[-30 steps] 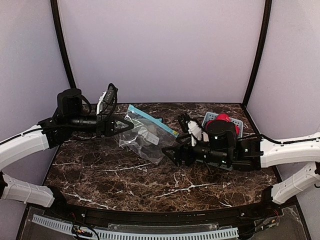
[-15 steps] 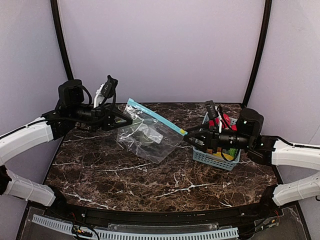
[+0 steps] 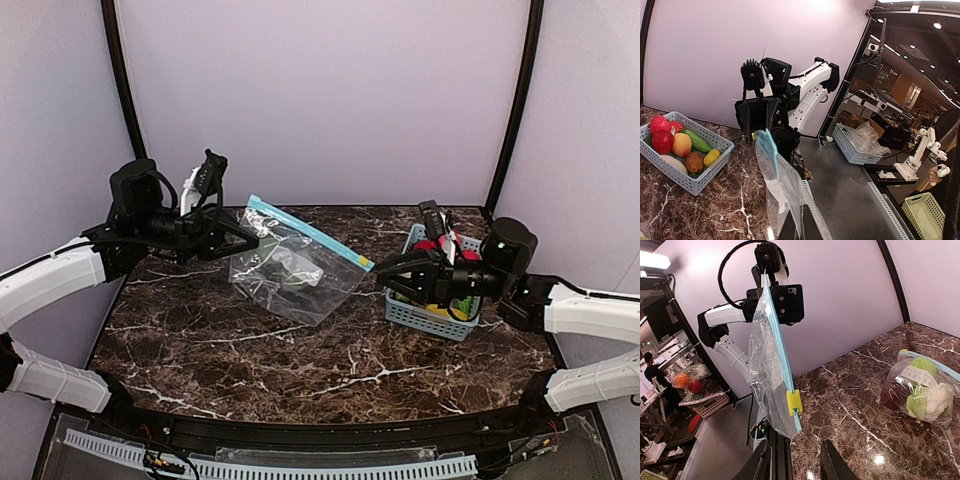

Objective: Place the food in the zip-top bag and seal the zipper
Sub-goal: Hold the zipper from the zipper food storage bag.

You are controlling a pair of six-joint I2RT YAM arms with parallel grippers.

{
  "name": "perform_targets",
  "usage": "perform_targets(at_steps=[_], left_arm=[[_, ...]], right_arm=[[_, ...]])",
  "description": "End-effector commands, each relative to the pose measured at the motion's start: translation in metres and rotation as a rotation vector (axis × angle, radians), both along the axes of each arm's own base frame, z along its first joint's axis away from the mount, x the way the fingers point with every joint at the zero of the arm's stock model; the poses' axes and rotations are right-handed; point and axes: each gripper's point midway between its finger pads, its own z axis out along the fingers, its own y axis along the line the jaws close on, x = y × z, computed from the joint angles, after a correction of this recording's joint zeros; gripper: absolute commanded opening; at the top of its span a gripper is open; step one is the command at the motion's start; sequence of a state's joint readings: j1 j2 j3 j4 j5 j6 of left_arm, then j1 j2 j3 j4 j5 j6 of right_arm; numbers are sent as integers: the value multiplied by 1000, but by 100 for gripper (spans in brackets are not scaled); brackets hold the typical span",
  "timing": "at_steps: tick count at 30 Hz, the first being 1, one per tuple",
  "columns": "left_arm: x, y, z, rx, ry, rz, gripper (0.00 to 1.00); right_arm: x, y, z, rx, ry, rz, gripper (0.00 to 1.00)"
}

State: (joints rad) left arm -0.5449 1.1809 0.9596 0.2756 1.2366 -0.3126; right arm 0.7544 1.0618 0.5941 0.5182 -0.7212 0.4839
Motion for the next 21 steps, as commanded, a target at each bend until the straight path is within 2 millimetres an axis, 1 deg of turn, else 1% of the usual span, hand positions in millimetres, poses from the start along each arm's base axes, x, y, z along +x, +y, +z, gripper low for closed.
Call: perform_targets(at_steps=[1, 4, 9, 16, 21], left_arm=[[-8, 6, 6, -25, -29, -25, 1], [-7, 5, 4, -23, -24, -25, 1], [-6, 4, 2, -20, -14, -33, 1], [-5, 3, 0, -18, -10, -33, 1], [-5, 3, -3, -14, 0, -36, 1]], right_arm=[[6, 1, 10, 27, -30, -5, 32], [7, 4, 12, 28, -35, 1, 32], [8, 9, 14, 29, -34, 33, 25], [7, 12, 14, 33, -33, 55, 22], [5, 13, 19, 44, -43, 76, 19]])
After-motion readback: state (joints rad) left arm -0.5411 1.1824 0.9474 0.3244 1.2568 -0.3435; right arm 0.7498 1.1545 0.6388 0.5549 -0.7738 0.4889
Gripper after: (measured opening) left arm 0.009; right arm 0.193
